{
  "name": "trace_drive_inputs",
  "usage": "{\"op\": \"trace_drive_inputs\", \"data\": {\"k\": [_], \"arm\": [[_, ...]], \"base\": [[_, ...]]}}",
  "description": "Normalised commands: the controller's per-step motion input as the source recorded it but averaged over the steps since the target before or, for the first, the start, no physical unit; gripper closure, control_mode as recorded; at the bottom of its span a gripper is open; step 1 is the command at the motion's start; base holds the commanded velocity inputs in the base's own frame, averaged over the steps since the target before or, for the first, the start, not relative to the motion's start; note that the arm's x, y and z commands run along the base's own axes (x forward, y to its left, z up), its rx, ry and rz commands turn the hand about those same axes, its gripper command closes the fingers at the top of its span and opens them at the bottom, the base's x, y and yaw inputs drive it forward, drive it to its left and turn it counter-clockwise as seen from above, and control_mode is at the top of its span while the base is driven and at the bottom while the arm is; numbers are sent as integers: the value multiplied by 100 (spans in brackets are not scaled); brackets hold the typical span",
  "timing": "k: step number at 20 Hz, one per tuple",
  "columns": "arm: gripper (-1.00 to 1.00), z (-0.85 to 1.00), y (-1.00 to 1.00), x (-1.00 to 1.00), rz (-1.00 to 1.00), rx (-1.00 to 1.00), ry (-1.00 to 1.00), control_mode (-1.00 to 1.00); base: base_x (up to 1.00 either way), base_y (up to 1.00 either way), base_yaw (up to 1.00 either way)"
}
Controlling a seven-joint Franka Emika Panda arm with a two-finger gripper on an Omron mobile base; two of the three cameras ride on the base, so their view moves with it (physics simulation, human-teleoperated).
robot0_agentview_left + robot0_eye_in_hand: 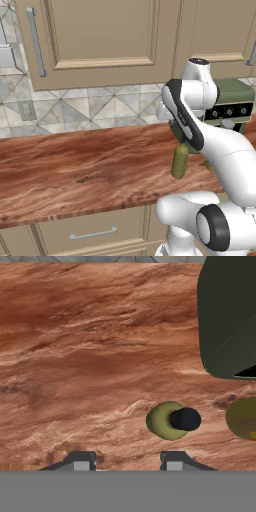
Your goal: There is a wine glass and glass cup on the dining counter. Place the wine bottle next to the wine glass and the juice bottle next to the glass cup.
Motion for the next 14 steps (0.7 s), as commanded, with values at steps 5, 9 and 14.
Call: {"op": "trace_drive_inputs", "data": {"k": [5, 9, 14], "arm": [[-100, -1, 0, -5, 0, 0, 0, -100], [-100, -1, 0, -40, -7, 0, -14, -100], [-100, -2, 13, -39, -16, 0, -10, -100]], "base": [[0, 0, 0], [0, 0, 0], [0, 0, 0]]}}
